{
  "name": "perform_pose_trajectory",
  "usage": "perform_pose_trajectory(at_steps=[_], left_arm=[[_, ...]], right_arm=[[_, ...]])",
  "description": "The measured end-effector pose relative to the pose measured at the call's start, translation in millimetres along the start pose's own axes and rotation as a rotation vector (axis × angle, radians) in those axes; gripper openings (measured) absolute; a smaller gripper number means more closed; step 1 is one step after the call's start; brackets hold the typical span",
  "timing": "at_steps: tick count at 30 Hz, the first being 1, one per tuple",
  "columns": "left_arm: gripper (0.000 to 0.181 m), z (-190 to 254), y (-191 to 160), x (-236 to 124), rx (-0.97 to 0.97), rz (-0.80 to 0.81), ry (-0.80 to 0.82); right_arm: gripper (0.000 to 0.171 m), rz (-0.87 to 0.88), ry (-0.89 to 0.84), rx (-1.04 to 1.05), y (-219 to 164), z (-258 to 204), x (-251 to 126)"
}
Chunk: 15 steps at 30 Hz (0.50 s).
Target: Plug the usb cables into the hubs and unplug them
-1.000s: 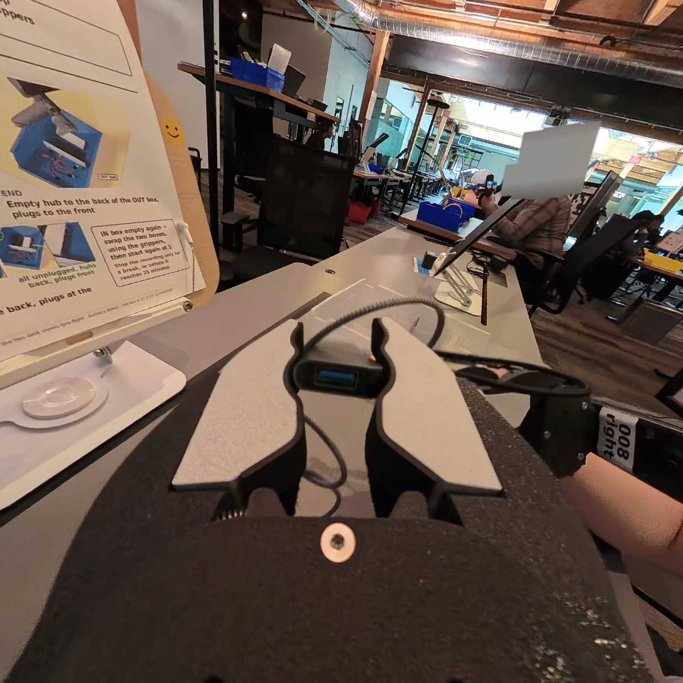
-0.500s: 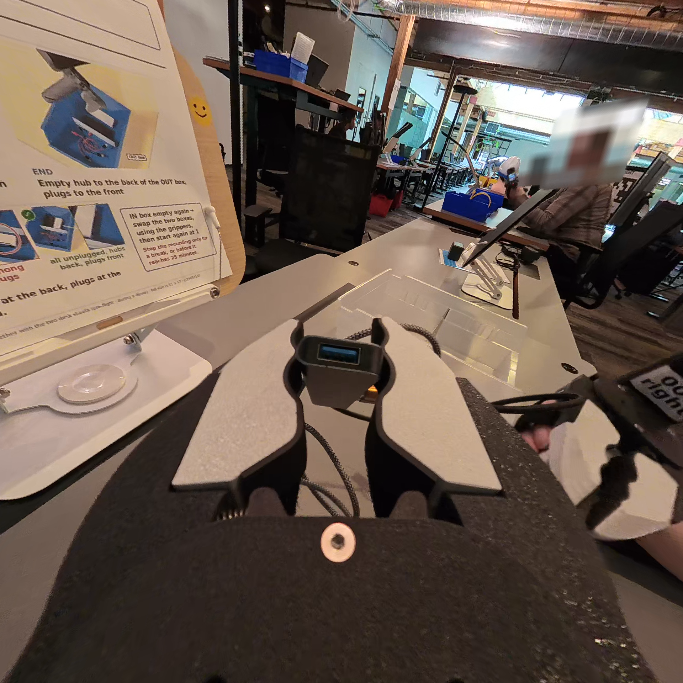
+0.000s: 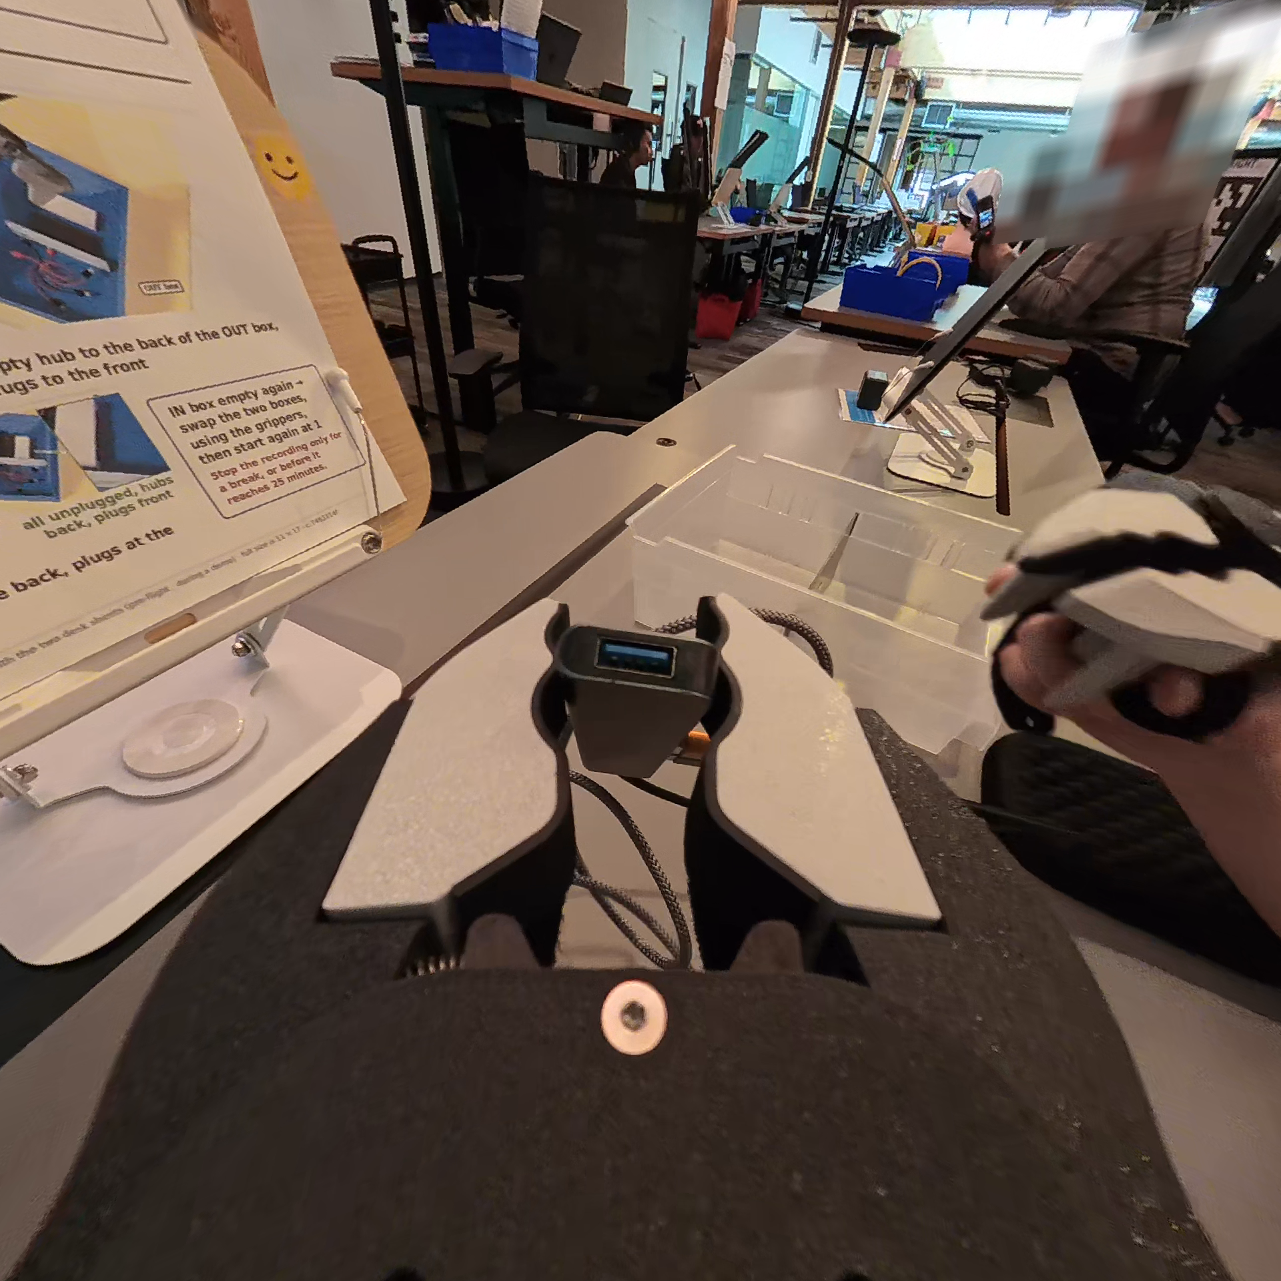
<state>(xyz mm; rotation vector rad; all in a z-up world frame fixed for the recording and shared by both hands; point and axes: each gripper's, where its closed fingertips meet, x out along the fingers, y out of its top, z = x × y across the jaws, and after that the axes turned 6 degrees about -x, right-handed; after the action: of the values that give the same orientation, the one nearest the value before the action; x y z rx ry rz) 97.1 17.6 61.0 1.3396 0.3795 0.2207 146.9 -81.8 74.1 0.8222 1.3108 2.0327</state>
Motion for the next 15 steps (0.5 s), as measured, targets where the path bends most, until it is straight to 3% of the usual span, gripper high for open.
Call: perform_pose_trajectory(at_steps=[2, 4, 7, 9, 15], left_arm=[[0.035, 7.5, 2.7, -0.9, 0.034, -0.005, -0.007], [0.035, 15.6, 6.1, -2.2, 0.065, -0.007, -0.014], [0.035, 32.7, 8.6, -3.2, 0.100, -0.020, -0.066], [0.035, 40.4, 10.5, -3.9, 0.122, -0.024, -0.075], [0.035, 46.2, 16.2, -7.1, 0.143, -0.025, -0.031]], right_arm=[[0.018, -0.070, -0.015, -0.069, -19.7, 18.5, 4.5], [0.034, -0.206, 0.075, -0.115, -57.2, 21.5, 15.7], [0.043, -0.327, 0.227, -0.169, -99.4, 7.0, 33.2], [0.051, -0.324, 0.266, -0.188, -101.1, -4.3, 47.8], [0.050, -0.343, 0.197, -0.317, -92.6, -20.0, 71.2]])
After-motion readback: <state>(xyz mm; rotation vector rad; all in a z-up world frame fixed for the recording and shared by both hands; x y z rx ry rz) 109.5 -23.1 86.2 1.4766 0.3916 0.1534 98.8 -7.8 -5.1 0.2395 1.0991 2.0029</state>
